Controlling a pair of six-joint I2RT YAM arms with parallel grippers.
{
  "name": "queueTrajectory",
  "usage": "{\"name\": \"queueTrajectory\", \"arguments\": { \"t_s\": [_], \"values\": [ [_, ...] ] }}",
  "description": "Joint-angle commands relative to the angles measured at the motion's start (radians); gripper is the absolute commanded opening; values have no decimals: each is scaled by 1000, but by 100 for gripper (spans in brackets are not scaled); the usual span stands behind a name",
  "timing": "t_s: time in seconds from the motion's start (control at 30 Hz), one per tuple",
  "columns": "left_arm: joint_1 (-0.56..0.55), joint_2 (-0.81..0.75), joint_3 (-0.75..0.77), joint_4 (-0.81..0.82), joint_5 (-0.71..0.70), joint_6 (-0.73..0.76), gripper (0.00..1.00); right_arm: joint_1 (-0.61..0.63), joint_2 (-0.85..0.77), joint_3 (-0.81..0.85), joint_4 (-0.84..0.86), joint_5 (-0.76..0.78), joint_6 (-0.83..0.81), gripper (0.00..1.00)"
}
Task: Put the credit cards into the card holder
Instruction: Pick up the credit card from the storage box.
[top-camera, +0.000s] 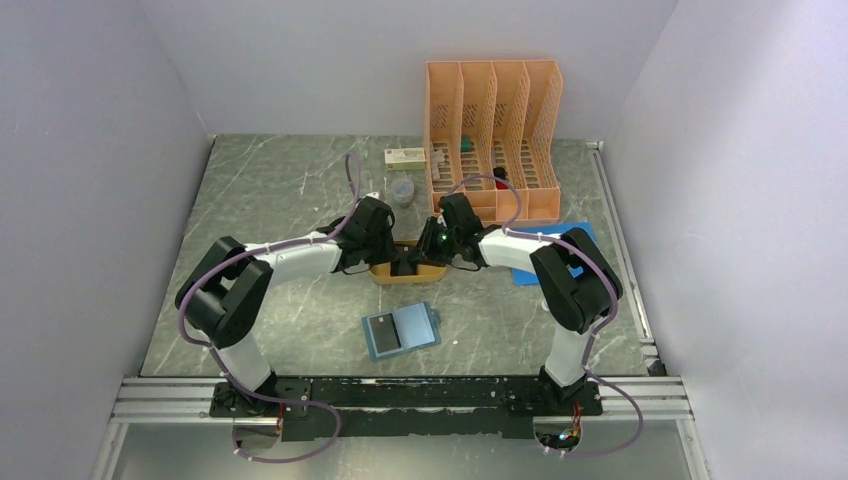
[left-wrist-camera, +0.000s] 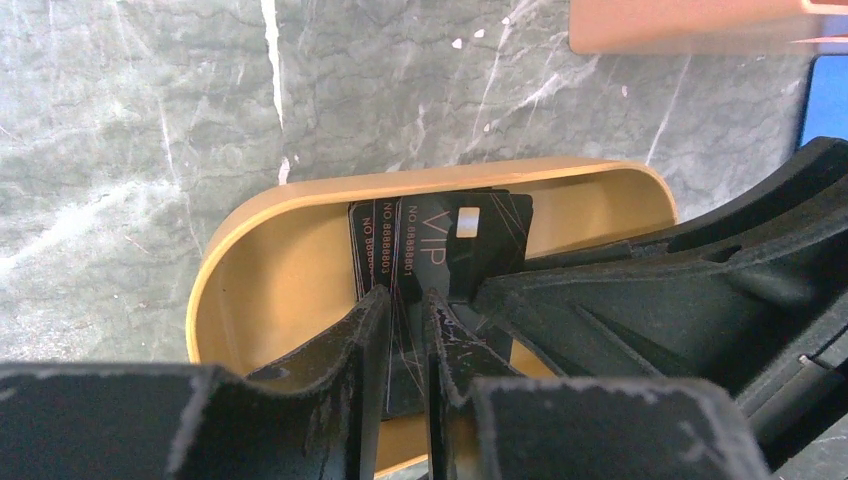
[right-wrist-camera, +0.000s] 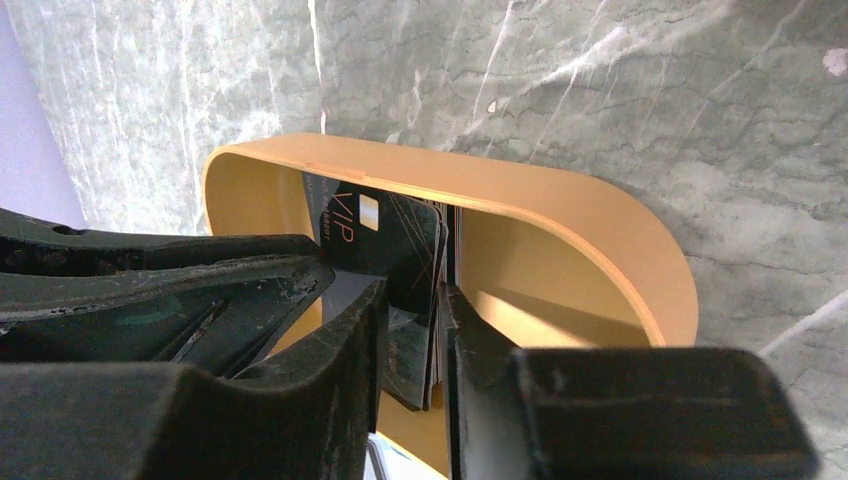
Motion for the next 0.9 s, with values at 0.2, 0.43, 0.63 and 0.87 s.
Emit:
{"name": "queueTrajectory", "arguments": {
  "t_s": [0.2, 0.43, 0.63, 0.87],
  "values": [
    [12, 13, 33, -14, -5, 15, 24, -29, -16, -44, 7, 1, -2, 19],
    [17, 31, 35, -25, -12, 17, 23, -41, -37, -67, 29, -17, 7, 15],
    [19, 51, 42, -34, -19, 19, 23, -48, -51, -80, 52, -50, 20, 12],
    [22, 69, 45, -38, -18, 19, 22, -53, -52, -90, 90, -105, 31, 5]
  ]
}}
